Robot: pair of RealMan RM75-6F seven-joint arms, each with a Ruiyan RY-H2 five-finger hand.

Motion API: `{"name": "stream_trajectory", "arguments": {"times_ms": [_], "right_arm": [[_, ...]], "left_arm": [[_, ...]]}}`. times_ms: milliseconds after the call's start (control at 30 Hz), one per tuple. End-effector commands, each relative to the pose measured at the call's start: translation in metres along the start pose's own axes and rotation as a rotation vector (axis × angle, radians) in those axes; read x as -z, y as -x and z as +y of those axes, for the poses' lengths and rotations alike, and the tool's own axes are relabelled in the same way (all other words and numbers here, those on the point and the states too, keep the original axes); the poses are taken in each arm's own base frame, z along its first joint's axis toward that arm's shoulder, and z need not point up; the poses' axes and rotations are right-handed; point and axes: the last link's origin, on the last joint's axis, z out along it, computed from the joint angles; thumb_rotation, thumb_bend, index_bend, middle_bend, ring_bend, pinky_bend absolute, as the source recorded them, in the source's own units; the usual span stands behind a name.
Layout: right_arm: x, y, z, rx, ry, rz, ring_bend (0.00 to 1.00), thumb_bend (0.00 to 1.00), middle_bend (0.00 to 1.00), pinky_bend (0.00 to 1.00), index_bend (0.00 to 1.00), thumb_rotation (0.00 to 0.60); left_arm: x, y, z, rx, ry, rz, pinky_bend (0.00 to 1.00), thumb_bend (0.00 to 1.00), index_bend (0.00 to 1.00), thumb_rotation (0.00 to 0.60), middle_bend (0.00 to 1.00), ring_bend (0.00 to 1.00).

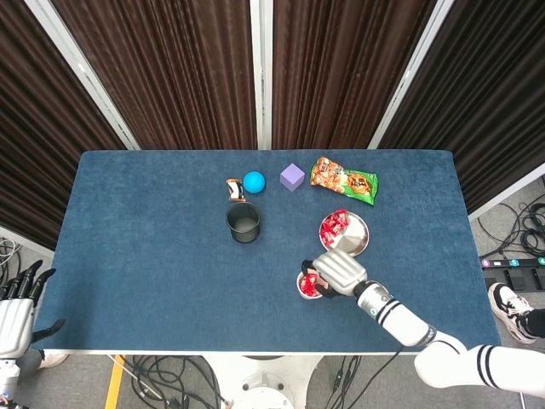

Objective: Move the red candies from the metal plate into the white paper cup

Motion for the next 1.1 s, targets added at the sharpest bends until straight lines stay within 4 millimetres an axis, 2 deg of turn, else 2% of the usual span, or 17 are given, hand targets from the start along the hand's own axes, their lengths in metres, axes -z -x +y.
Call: {"name": "stream_trajectory", "arguments": {"times_ms": [33, 200, 300, 400, 600, 733, 933, 1100], "right_arm": [[0.002, -0.010, 0.007, -0.020, 0.028, 0.046, 0.92, 0.35, 0.96, 1.00, 0.38, 0.600], [-0.004, -0.025, 0.041, -0.050, 0.169, 0.094, 0.92, 0.34, 0.96, 1.00, 0.38, 0.600], [-0.019, -0.024, 0.061, -0.054, 0.256, 0.052, 0.92, 0.34, 0.96, 1.00, 0.38, 0.600], [-0.037, -0.023, 0.072, -0.074, 0.314, 0.019, 0.92, 0.34, 0.96, 1.00, 0.38, 0.600], [-0.067, -0.015, 0.074, -0.075, 0.349, -0.044, 0.92, 0.34, 0.96, 1.00, 0.38, 0.600], [-0.079, -0.008, 0.071, -0.058, 0.351, -0.075, 0.92, 0.38, 0.96, 1.00, 0.38, 0.600], [-0.086, -0.002, 0.067, -0.053, 0.355, -0.093, 0.92, 0.38, 0.96, 1.00, 0.38, 0.600], [-0.081, 0.004, 0.068, -0.047, 0.355, -0.107, 0.92, 0.38, 0.96, 1.00, 0.38, 0.600]], "left_arm": [[0.000, 0.000, 0.000, 0.000, 0.001, 0.001, 0.19, 0.00, 0.21, 0.600, 0.16, 0.14], [0.000, -0.001, 0.001, 0.002, 0.006, 0.006, 0.19, 0.00, 0.21, 0.600, 0.16, 0.14], [0.000, 0.000, 0.002, 0.003, 0.009, 0.006, 0.19, 0.00, 0.21, 0.600, 0.16, 0.14], [0.000, -0.001, 0.002, 0.002, 0.010, 0.008, 0.19, 0.00, 0.21, 0.600, 0.16, 0.14], [0.002, -0.002, 0.002, -0.001, 0.004, 0.006, 0.19, 0.00, 0.21, 0.600, 0.16, 0.14], [0.002, -0.001, 0.001, -0.002, -0.002, 0.001, 0.19, 0.00, 0.21, 0.600, 0.16, 0.14], [0.003, 0.000, 0.000, -0.001, -0.008, -0.004, 0.19, 0.00, 0.21, 0.600, 0.16, 0.14], [0.003, 0.001, 0.000, 0.001, -0.009, -0.006, 0.19, 0.00, 0.21, 0.600, 0.16, 0.14]]}}
